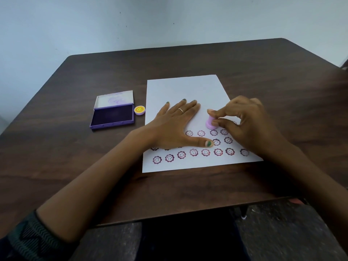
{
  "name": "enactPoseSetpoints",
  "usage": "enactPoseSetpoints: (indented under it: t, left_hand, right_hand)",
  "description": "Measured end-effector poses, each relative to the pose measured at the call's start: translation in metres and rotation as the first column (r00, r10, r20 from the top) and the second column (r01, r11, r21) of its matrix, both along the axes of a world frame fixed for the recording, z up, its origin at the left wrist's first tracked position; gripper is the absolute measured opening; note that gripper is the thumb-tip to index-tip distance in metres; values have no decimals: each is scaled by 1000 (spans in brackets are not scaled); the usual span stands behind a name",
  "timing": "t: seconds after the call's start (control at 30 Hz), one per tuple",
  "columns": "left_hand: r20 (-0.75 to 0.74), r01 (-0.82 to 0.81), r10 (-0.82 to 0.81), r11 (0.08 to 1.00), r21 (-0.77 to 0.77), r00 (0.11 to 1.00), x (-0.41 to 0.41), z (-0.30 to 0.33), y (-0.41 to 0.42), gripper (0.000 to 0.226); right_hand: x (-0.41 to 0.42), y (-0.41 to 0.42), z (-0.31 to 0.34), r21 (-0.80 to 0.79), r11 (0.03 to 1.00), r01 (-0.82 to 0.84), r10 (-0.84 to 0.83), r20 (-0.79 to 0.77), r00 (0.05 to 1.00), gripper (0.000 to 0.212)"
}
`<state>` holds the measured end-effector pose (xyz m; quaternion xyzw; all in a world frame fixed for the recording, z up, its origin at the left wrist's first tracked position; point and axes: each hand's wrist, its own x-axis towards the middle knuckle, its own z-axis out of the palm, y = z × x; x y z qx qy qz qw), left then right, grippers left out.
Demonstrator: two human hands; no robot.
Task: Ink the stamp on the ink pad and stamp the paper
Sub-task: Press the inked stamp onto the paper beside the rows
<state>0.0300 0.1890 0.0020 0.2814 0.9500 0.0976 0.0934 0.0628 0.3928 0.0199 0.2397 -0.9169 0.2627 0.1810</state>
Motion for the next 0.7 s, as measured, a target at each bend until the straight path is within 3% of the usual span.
enactPoseSetpoints:
  t: [0.27,0.37,0.5,0.7]
  left_hand:
    - [5,-2,2,1000,10,1000,1,2,0,104]
    - [2,4,-4,1000,20,1000,2,2,-1,105]
    - [1,7,-7,1000,26,1000,2,1,-2,104]
    - [5,9,-9,1000,29,1000,1,1,-2,103]
  right_hand:
    - [0,1,0,-64,998,-3,6,44,999,23]
    - [-1,5,4,-273,961,32,-19,51,999,24]
    - [-3,12,10,-588,803,96,-55,87,995,23]
    - [-5,19,5,-654,738,164,-60,178,982,24]
